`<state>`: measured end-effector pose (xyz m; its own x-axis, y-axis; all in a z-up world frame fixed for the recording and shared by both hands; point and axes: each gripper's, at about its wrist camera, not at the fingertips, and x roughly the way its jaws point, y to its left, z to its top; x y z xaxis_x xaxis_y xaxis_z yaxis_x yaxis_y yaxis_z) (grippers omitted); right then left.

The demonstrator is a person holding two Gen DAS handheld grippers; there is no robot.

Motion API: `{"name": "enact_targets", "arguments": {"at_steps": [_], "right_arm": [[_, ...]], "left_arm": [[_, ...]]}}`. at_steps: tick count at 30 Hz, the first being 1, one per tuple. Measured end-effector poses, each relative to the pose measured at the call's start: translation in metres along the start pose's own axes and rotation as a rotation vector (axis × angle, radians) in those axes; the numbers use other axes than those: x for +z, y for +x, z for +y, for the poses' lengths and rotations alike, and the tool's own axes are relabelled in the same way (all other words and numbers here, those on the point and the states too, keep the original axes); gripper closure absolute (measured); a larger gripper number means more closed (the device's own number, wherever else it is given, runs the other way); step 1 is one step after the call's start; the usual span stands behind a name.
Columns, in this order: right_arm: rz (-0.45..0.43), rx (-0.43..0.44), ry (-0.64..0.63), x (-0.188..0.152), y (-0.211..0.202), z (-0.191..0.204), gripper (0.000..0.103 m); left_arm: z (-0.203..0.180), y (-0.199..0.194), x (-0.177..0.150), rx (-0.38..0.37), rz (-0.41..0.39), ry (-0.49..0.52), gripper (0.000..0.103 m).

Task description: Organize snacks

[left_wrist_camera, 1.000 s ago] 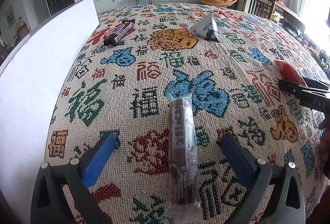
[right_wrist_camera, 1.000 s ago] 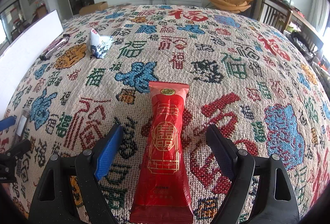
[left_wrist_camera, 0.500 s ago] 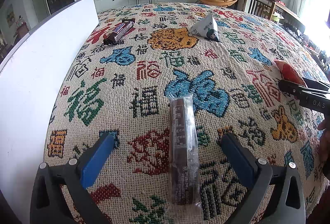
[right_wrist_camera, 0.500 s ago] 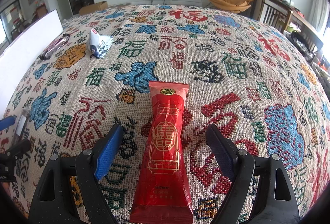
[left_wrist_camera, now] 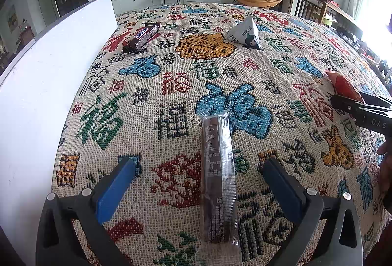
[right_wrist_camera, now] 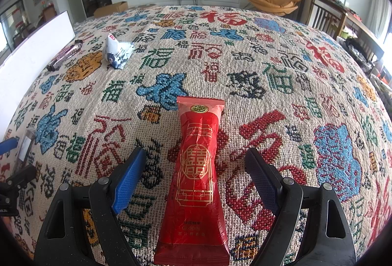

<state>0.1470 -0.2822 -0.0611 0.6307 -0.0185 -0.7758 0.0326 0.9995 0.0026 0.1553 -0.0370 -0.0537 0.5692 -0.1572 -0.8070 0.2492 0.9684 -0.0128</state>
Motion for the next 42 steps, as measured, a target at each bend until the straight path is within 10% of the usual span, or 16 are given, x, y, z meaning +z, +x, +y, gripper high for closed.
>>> {"name": "enact_targets", "arguments": {"at_steps": [42], "right_arm": [[0.0,0.0,0.001,-0.0002,0.0003,0.0002,0.018]], "left_arm": [[-0.0003,-0.0001,0.0,0.001,0.0,0.0,0.0]]}}
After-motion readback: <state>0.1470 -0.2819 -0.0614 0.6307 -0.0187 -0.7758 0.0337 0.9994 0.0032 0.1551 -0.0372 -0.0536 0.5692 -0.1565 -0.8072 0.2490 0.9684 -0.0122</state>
